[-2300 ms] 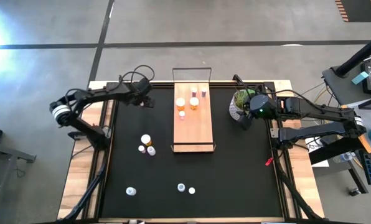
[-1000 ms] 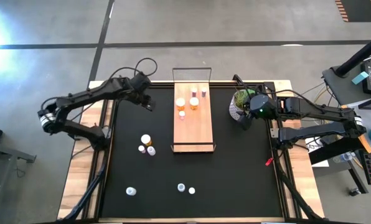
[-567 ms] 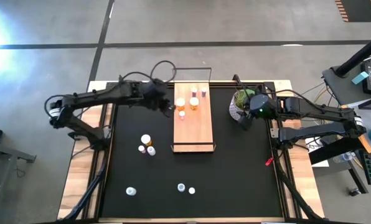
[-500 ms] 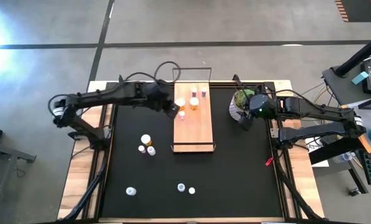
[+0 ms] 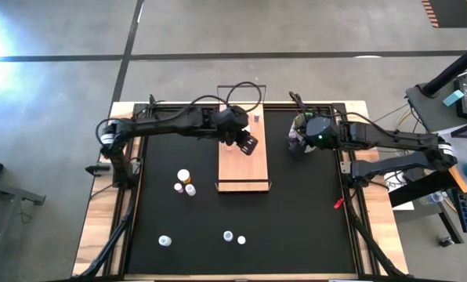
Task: Pick and place medicine bottles onto shelf by color
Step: Put the top pink pill bottle on the shelf aligned with the pink pill bottle
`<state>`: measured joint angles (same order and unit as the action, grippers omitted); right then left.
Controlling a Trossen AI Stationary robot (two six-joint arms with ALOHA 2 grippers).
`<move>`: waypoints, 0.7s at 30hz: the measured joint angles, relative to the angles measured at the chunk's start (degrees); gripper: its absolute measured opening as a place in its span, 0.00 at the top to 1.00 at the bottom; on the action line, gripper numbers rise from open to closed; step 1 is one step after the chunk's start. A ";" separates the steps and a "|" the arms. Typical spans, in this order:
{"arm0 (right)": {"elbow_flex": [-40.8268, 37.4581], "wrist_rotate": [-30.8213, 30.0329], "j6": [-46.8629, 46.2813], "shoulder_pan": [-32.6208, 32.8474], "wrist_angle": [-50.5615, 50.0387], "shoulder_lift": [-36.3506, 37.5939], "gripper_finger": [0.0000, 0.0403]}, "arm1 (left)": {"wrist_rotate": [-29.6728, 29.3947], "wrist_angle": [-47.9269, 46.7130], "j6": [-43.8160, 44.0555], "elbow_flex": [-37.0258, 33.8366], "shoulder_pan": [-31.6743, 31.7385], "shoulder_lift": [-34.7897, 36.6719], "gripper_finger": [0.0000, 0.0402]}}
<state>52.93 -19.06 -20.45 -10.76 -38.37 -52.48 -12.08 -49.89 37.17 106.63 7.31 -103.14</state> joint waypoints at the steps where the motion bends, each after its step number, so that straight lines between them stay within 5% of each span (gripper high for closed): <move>1: 0.00 0.01 -1.89 0.00 1.10 -0.45 0.44 | 0.00 0.19 -0.02 0.81 -0.07 -0.79 0.73; 7: -0.02 5.73 -3.09 0.04 5.89 -2.24 0.44 | 0.00 -0.10 0.07 1.66 -0.25 -2.49 0.73; 13: -0.02 19.80 12.29 2.21 13.79 -1.63 0.44 | -0.31 0.11 0.01 1.66 -0.24 -2.44 0.73; 21: -0.02 19.00 12.68 3.13 19.81 -2.49 0.44 | -0.35 0.39 -2.09 -1.07 -0.24 -2.59 0.73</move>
<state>52.90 -0.05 -7.76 -7.64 -18.56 -54.96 -12.43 -49.50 35.07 105.57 7.07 -105.73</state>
